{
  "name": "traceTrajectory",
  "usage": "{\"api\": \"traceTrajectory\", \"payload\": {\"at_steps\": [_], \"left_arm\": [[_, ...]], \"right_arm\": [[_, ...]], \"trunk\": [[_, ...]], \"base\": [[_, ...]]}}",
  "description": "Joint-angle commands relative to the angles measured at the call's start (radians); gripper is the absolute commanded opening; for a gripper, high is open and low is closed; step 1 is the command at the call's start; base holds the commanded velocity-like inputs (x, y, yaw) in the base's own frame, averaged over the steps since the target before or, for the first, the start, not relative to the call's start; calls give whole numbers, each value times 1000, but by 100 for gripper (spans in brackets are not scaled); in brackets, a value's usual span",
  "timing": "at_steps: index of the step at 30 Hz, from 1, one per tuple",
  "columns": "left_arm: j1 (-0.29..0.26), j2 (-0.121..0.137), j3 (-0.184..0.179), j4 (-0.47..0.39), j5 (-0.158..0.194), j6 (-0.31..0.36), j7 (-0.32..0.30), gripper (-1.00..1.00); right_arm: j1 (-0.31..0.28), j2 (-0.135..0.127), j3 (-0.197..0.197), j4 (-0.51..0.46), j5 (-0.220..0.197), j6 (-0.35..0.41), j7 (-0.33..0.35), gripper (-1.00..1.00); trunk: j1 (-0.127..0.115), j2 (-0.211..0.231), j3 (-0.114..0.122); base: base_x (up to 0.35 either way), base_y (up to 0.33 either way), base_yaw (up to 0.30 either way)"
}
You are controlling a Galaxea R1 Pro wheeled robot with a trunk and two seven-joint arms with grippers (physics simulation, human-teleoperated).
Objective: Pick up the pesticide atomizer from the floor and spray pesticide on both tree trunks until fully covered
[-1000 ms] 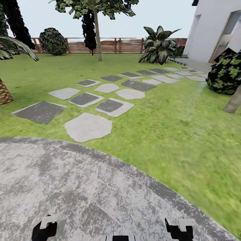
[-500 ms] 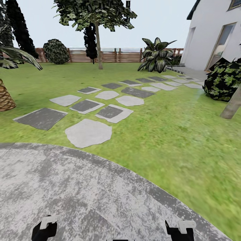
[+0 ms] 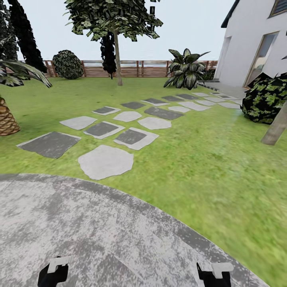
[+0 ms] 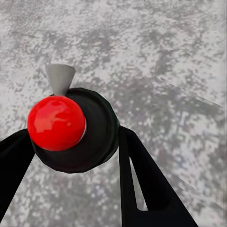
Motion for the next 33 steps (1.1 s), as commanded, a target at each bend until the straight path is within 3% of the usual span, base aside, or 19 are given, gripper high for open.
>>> {"api": "traceTrajectory", "payload": {"at_steps": [1, 26, 33], "left_arm": [[0, 0, 0, 0, 0, 0, 0, -100], [0, 1, 0, 0, 0, 1, 2, -100], [1, 0, 0, 0, 0, -2, 2, -100]], "right_arm": [[0, 0, 0, -1, 0, -1, 0, 100], [0, -2, -3, -1, 0, -2, 0, 100], [0, -1, -2, 0, 1, -2, 0, 100]], "trunk": [[-4, 7, 3], [-100, 182, 82], [-100, 182, 82]], "base": [[0, 0, 0], [0, 0, 0], [10, 0, 0]]}}
